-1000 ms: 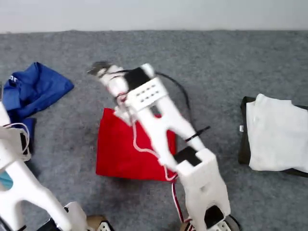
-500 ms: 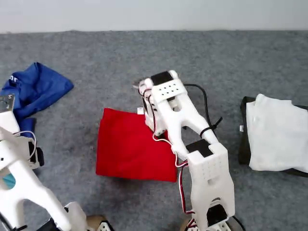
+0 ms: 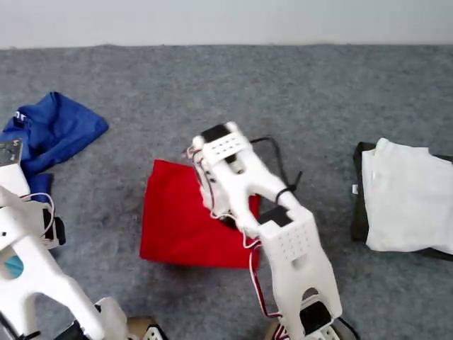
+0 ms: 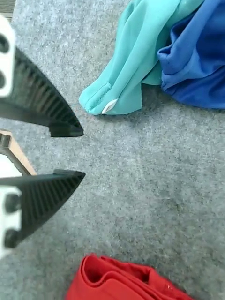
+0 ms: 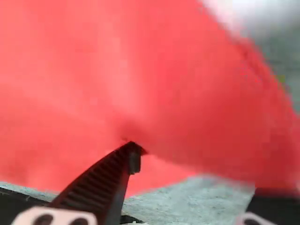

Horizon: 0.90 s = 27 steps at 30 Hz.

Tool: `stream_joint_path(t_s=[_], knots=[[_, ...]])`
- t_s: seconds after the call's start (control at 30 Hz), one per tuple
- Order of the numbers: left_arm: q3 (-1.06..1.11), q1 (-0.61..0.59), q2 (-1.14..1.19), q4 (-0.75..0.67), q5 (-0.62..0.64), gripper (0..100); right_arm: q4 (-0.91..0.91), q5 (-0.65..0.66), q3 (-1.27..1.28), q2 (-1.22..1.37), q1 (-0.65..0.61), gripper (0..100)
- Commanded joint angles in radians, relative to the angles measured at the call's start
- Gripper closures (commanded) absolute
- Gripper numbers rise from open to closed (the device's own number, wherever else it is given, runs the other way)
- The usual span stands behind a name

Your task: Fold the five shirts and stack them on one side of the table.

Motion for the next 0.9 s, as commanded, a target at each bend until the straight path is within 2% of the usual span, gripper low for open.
stream_joint_path(t_s=[0.0,0.1,0.3,0.33,0.4,0.5,0.63,0.87], knots=[[-0.004,0.005,-0.003,0.005,-0.011,87,-0.013,-0.002,-0.008,0.054,-0.027,60.5],[-0.004,0.005,-0.003,0.005,-0.011,87,-0.028,0.006,-0.011,0.091,-0.021,66.0],[-0.004,0.005,-0.003,0.005,-0.011,87,-0.008,0.005,-0.055,0.096,-0.021,97.0],[-0.004,0.005,-0.003,0.005,-0.011,87,-0.008,0.003,-0.057,0.096,-0.021,99.8],[-0.004,0.005,-0.003,0.005,-0.011,87,-0.008,0.006,-0.057,0.096,-0.019,96.0],[-0.004,0.005,-0.003,0.005,-0.011,87,-0.007,0.006,-0.068,0.094,-0.019,99.5],[-0.002,0.005,-0.003,0.006,-0.011,87,0.035,0.006,-0.144,0.065,0.001,99.0],[0.038,0.005,-0.009,0.005,-0.011,87,0.038,0.000,-0.233,-0.090,0.147,99.0]])
